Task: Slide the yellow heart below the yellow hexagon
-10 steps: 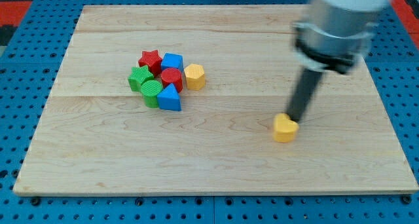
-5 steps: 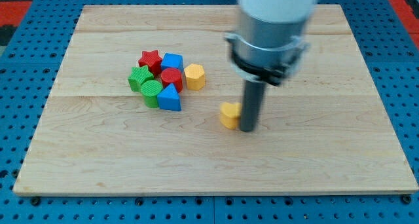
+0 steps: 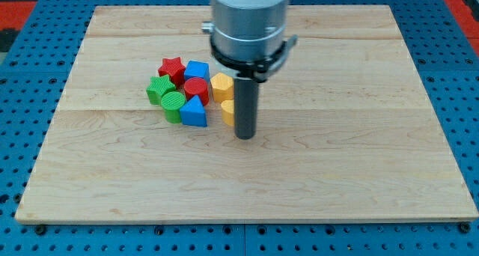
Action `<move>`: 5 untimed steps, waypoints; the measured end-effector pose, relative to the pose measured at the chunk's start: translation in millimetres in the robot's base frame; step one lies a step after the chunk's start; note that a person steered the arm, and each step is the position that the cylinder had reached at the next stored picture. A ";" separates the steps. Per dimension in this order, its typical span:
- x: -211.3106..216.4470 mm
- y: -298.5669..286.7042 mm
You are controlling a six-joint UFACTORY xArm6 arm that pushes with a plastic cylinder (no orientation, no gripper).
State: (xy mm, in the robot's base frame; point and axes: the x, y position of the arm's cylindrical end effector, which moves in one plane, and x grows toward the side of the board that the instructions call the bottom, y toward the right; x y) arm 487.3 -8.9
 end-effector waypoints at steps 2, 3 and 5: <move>-0.5 -19.5; 31.9 26.5; 11.4 61.1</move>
State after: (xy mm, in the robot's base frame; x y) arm 498.7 52.2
